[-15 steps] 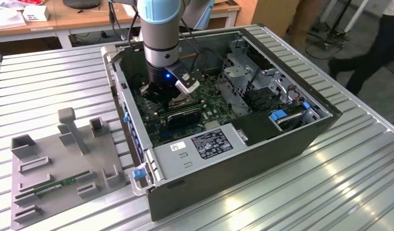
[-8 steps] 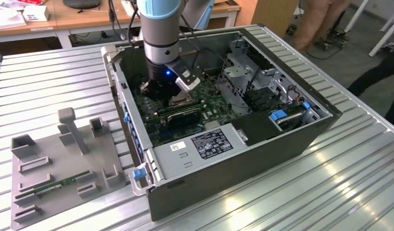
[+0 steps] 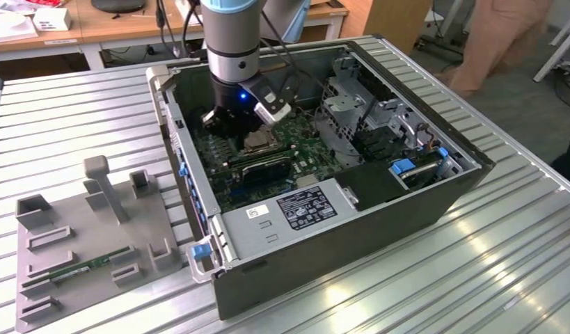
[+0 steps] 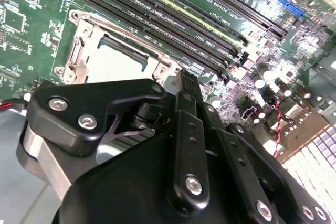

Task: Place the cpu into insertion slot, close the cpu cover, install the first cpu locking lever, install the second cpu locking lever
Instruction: 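Install the second cpu locking lever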

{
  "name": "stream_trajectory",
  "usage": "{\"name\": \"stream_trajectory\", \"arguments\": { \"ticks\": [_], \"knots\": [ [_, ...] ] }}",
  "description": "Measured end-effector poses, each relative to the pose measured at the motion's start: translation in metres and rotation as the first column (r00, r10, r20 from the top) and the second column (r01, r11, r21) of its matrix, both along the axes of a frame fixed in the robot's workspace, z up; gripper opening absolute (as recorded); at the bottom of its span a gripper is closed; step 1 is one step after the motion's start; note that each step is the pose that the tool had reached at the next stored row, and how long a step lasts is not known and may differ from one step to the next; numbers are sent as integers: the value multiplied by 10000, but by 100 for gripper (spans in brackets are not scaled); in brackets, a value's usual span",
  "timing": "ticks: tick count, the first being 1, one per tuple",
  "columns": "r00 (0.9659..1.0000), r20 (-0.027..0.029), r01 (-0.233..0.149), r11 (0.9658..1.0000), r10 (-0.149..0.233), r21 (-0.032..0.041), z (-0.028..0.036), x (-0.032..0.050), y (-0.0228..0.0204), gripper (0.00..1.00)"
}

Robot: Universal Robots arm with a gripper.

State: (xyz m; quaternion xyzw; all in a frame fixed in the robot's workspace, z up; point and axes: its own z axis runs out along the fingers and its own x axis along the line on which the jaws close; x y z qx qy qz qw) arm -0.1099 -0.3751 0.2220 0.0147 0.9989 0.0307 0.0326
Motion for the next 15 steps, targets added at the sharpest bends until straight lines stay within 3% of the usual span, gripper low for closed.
{"name": "stream_trajectory", "arguments": {
  "ticks": [7,15],
  "knots": [
    [10000,-1,-3,10000,3,-1,5,10,0,11],
    [10000,0,0,10000,0,1,3,147,1,11]
  ]
}}
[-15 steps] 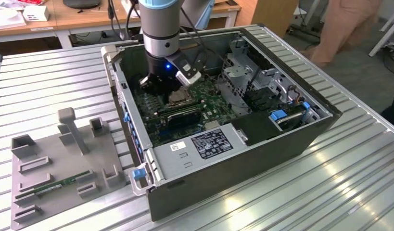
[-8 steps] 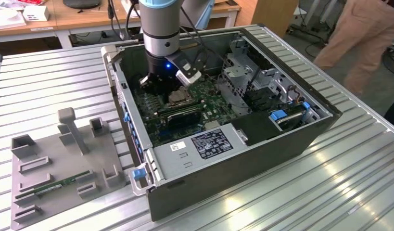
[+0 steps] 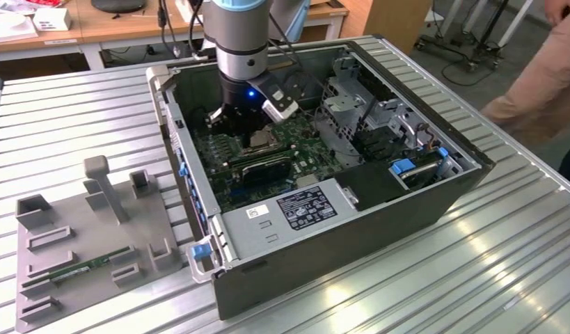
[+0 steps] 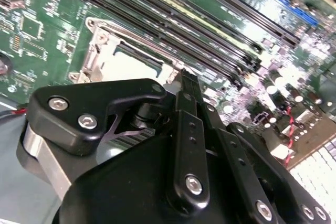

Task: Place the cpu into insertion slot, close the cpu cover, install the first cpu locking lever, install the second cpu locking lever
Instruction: 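Install the second cpu locking lever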

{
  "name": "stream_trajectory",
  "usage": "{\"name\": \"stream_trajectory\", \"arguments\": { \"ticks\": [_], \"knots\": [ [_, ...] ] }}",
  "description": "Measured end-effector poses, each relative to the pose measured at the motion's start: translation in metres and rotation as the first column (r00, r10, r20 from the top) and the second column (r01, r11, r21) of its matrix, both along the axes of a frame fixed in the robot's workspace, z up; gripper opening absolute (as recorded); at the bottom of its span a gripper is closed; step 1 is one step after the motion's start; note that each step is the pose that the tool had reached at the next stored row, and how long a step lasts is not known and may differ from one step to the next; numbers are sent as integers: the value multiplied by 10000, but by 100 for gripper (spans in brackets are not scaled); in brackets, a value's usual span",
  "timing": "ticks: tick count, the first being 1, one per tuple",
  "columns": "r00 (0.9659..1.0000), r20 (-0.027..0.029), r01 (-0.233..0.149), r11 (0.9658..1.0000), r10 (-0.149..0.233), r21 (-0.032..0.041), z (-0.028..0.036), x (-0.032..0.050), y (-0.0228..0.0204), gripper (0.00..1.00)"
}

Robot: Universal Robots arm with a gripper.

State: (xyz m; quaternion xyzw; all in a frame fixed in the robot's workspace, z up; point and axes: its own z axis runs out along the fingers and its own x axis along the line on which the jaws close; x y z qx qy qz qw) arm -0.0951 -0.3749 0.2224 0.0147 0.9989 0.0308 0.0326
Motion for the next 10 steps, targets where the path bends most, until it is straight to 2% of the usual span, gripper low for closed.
{"name": "stream_trajectory", "arguments": {
  "ticks": [10],
  "knots": [
    [10000,0,0,10000,0,0,-2,188,2,11]
  ]
}}
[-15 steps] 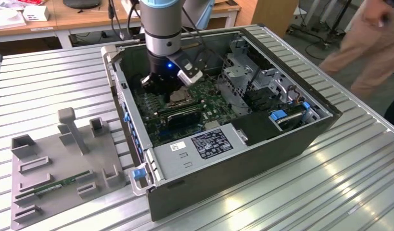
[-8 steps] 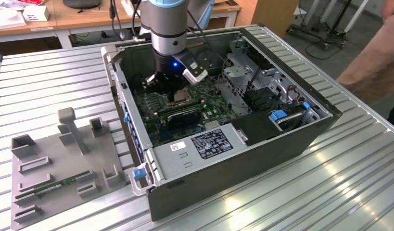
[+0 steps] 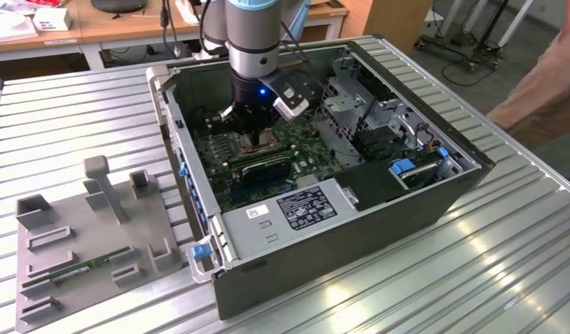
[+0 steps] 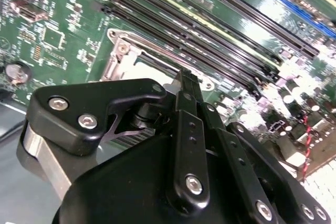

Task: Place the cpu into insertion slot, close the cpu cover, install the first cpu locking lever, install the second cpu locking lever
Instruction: 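Install the second cpu locking lever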

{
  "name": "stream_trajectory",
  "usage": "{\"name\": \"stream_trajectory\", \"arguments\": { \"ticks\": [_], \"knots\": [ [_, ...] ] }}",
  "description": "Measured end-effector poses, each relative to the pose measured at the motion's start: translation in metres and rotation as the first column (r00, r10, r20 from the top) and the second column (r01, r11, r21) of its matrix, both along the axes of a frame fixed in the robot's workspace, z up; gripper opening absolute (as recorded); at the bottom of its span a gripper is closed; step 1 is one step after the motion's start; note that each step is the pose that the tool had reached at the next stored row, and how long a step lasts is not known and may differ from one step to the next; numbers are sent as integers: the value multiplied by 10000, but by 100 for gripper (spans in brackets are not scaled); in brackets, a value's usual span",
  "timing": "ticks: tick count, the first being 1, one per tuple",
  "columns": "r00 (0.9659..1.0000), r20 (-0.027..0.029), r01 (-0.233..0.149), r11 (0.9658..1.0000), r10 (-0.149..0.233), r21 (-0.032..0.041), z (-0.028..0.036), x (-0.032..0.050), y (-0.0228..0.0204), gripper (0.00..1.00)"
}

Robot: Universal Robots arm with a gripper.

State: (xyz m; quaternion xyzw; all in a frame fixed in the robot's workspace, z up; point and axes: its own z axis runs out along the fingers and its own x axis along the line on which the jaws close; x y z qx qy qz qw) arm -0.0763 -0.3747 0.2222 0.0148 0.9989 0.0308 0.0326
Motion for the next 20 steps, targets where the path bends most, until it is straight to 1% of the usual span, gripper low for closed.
{"name": "stream_trajectory", "arguments": {
  "ticks": [7,10,14,18,20],
  "knots": [
    [10000,0,0,10000,0,0,-1,102,5,11],
    [10000,0,-1,10000,1,-2,-1,126,13,11],
    [10000,0,0,10000,0,-1,0,126,77,11],
    [10000,0,0,10000,0,-1,6,126,122,11],
    [10000,-1,-1,10000,1,-2,7,126,159,11]
  ]
}}
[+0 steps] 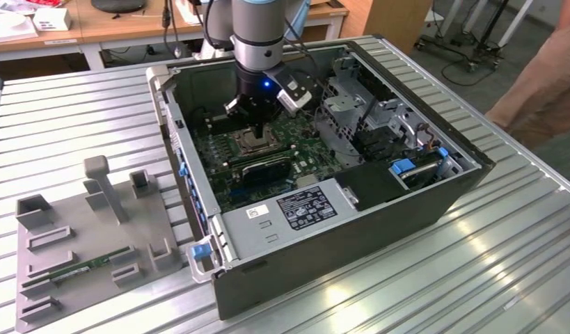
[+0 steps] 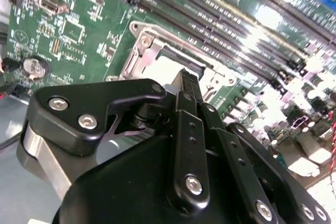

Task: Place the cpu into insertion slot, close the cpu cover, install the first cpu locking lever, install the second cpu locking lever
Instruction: 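Install the second cpu locking lever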

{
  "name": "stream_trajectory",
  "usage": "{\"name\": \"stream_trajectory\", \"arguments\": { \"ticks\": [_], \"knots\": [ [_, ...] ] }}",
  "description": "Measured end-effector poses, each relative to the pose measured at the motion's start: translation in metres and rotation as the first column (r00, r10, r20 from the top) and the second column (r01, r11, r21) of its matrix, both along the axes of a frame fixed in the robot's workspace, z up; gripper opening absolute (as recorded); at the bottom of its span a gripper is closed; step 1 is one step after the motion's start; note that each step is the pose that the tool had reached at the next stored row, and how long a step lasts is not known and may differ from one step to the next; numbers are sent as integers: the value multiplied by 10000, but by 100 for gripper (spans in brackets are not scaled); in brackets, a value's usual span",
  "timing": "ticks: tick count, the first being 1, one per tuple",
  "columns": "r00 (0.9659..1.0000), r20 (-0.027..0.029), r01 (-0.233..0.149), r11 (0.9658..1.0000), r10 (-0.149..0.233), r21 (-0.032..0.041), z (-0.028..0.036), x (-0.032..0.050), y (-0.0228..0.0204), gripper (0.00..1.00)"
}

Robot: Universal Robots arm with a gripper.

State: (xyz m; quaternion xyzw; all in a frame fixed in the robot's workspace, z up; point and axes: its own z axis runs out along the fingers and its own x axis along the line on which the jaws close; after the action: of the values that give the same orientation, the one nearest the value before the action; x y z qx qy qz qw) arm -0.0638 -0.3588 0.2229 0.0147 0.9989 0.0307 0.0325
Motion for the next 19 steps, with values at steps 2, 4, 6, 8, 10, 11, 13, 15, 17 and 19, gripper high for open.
{"name": "stream_trajectory", "arguments": {
  "ticks": [2,4,6,8,10,11,13,15,17,19],
  "knots": [
    [10000,1,0,10000,0,1,0,0,35,11],
    [10000,1,1,10000,-1,1,-1,0,58,11],
    [10000,1,0,10000,0,1,0,0,81,11],
    [10000,0,0,10000,0,0,3,0,93,11],
    [10000,-1,-1,10000,1,-4,22,0,97,11],
    [10000,-1,-1,10000,1,-4,34,0,98,11],
    [10000,1,0,10000,0,-5,54,0,99,11],
    [10000,0,0,10000,0,-11,72,0,99,11],
    [10000,1,0,10000,0,-21,84,0,99,11],
    [10000,3,2,10000,-1,-59,84,0,100,11]
  ]
}}
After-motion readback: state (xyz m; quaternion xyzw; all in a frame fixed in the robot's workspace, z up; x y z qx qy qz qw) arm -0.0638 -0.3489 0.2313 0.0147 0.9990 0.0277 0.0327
